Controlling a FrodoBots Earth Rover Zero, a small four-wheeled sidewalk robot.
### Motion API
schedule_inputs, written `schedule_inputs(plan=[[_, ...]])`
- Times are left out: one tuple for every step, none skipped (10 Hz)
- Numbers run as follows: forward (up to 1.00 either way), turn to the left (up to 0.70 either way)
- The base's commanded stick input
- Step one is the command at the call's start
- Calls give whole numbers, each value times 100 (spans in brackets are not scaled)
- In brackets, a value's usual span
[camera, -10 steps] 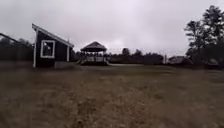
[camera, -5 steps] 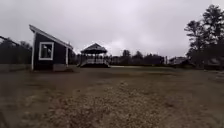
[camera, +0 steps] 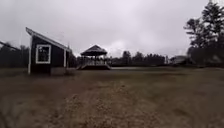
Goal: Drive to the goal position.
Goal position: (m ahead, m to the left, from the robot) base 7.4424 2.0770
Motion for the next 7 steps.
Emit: schedule_inputs(plan=[[70, 0], [70, 0], [70, 6], [70, 1], [70, 0], [70, 0], [70, 0]])
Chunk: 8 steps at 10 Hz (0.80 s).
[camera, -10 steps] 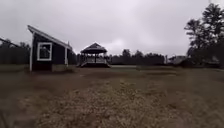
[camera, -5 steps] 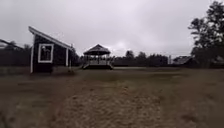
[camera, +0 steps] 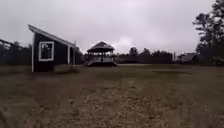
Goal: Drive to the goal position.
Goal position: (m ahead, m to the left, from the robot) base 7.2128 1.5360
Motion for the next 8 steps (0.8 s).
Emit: schedule_inputs(plan=[[70, 0], [70, 0], [70, 0], [70, 1], [70, 1], [70, 0], [70, 0], [70, 0]])
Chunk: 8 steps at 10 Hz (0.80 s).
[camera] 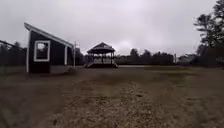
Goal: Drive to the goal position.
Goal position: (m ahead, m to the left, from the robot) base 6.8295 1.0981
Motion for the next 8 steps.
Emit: schedule_inputs(plan=[[70, 0], [70, 0], [70, 0], [70, 0], [70, 0], [70, 0], [70, 0], [70, 0]])
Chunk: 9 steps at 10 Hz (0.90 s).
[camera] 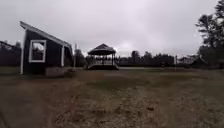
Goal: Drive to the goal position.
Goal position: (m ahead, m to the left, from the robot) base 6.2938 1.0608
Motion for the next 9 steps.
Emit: schedule_inputs(plan=[[70, 8], [70, 35], [70, 35], [70, 34], [70, 0], [70, 0], [70, 0], [70, 0], [70, 0]])
